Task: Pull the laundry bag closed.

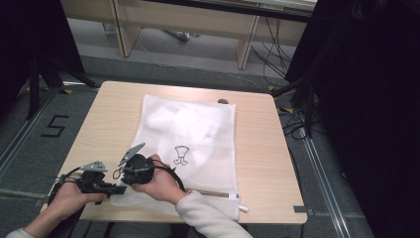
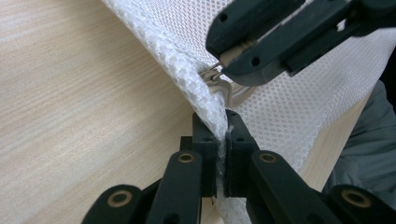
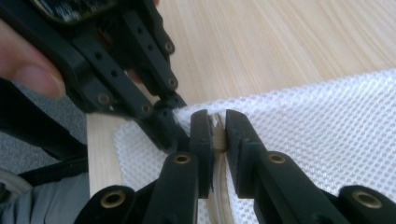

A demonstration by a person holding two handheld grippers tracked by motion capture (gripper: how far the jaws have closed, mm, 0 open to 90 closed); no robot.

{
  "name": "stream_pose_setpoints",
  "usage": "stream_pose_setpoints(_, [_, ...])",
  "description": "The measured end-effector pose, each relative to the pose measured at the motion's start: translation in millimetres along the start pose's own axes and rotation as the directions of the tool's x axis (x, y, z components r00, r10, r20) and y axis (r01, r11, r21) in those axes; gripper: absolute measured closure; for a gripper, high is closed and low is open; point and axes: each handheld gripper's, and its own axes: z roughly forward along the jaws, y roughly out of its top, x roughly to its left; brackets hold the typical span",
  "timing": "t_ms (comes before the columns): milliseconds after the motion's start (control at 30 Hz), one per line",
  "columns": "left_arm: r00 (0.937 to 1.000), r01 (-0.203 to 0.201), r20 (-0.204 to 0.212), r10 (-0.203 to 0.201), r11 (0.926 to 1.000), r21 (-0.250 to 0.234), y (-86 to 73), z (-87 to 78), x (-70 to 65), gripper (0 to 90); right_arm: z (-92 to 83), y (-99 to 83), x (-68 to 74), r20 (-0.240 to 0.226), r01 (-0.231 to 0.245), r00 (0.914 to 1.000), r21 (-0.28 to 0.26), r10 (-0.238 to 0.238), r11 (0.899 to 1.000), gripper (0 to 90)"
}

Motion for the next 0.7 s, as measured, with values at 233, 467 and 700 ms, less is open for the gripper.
stream_pose_setpoints(233, [0.9999,0.015,-0.001,-0.015,0.9998,-0.009,0.5,-2.2,-0.3,85.8,-1.0,-6.1,-1.9,-0.003,0.009,1.0,0.048,-0.008,0.999,82.3])
stream_pose_setpoints(467, [1.0,0.001,-0.006,-0.001,0.9999,-0.011,1.0,-2.5,-1.5,85.7,-4.5,-13.6,-3.2,-0.01,-0.009,0.9999,0.068,0.01,0.998,82.3])
stream_pose_setpoints(700, [1.0,-0.006,-0.006,0.006,0.9999,-0.009,0.6,-2.6,-0.9,85.7,-3.0,-16.8,-2.1,-0.004,-0.009,0.9999,0.079,0.01,0.997,82.3])
